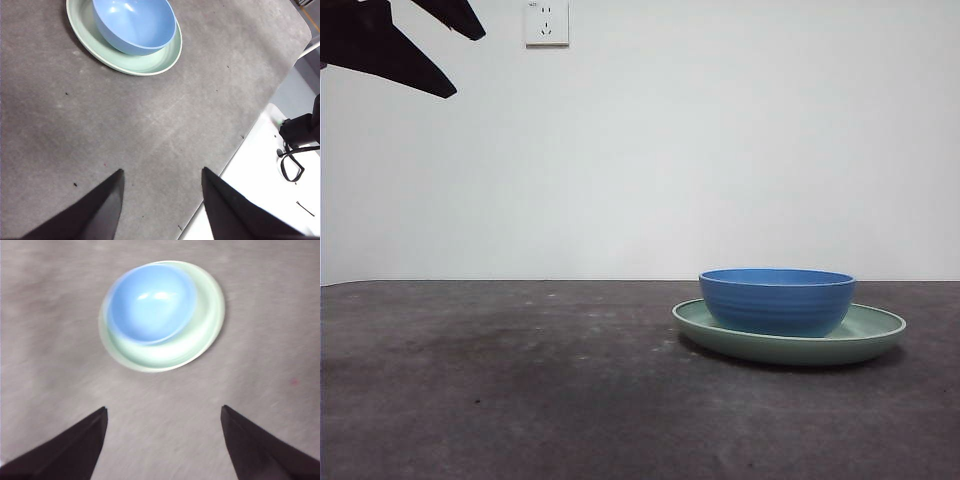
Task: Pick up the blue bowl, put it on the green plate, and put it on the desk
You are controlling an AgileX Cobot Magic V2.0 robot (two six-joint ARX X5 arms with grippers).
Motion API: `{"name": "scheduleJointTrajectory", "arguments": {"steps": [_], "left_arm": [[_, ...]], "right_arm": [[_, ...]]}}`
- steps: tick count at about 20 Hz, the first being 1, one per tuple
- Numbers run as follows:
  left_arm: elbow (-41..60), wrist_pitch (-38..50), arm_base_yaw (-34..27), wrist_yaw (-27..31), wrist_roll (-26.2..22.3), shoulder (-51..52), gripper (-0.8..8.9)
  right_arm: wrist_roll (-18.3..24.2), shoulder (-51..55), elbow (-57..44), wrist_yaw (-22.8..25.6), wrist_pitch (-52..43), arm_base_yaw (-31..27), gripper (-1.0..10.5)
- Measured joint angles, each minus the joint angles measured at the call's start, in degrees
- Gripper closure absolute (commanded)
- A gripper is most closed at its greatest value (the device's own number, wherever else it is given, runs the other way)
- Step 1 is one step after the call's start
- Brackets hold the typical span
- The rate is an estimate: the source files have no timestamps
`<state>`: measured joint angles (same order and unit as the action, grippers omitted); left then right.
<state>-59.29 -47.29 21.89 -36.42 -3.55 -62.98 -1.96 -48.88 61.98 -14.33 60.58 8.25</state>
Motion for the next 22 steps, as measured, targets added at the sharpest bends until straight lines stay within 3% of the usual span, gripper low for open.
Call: {"name": "scheduleJointTrajectory", "arguments": {"steps": [7,13,22], "left_arm": [[0.0,0.0,0.0,0.0,0.0,0.0,5.65],[0.0,0.0,0.0,0.0,0.0,0.0,5.65],[0.0,0.0,0.0,0.0,0.0,0.0,5.65]], "right_arm": [[-0.5,-13.2,-7.3,0.8,-14.4,-1.9,5.9],[-1.5,-27.0,-7.4,0.9,-26.8,-4.0,6.1],[-2.8,-41.9,-7.4,-0.2,-38.1,-4.1,6.4]]}}
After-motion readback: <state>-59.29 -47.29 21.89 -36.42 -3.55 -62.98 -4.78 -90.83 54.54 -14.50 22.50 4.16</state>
